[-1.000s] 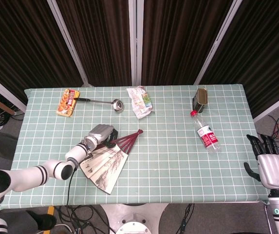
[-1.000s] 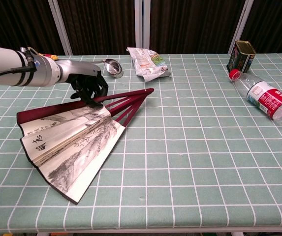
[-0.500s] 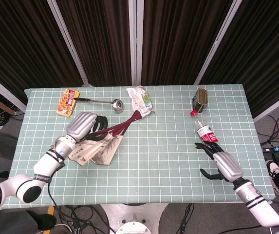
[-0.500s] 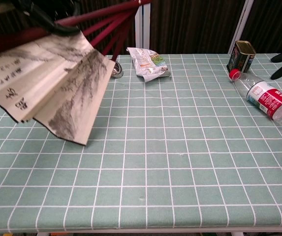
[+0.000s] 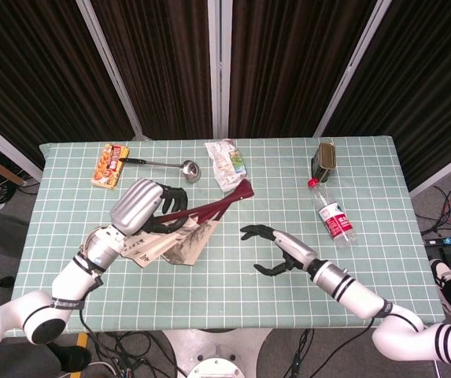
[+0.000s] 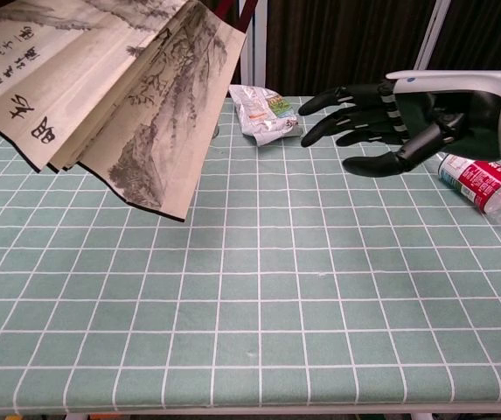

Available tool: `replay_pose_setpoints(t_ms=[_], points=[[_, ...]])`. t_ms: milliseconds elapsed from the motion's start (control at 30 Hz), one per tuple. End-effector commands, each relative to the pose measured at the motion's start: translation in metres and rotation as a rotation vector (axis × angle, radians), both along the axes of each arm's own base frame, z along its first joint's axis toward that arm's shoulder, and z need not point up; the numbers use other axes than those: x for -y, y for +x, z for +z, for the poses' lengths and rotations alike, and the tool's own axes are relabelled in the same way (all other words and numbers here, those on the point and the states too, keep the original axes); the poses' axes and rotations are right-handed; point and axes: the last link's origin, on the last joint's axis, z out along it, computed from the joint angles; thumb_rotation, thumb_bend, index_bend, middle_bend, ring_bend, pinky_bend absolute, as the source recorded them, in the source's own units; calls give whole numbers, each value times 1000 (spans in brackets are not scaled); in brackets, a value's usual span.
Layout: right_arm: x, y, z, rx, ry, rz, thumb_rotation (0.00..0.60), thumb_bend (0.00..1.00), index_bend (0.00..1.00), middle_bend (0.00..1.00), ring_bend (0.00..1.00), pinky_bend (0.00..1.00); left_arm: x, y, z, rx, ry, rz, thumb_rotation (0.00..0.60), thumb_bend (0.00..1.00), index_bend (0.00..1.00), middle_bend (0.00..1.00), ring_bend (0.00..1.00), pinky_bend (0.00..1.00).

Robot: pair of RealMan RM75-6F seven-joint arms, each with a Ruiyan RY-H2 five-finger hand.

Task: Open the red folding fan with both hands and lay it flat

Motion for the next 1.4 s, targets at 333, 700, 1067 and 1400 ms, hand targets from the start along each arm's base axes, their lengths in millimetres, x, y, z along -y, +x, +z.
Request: replay_pose_setpoints(t_ms=[333,700,1067,1400], points=[[32,72,-42,144,89,-27,600,245,155,201,49,42,6,18,-6,15,-8,-49,600,358,638,698,698,787],[47,91,-44,151,-67,5,600,486,673,385,210,60,2,14,-8,-8,11,-54,600,359,635,696,697,787],[68,66,-8,-180,-591,191,600,522,758,435,255,71,-5,-33,-4,-212,263,-67,600,360,635,695,696,774],[77,41,13,-436,-868,335,600,524,749,416,255,73,-6,-54,-13,-343,450,-136,600,362,635,696,695,764]])
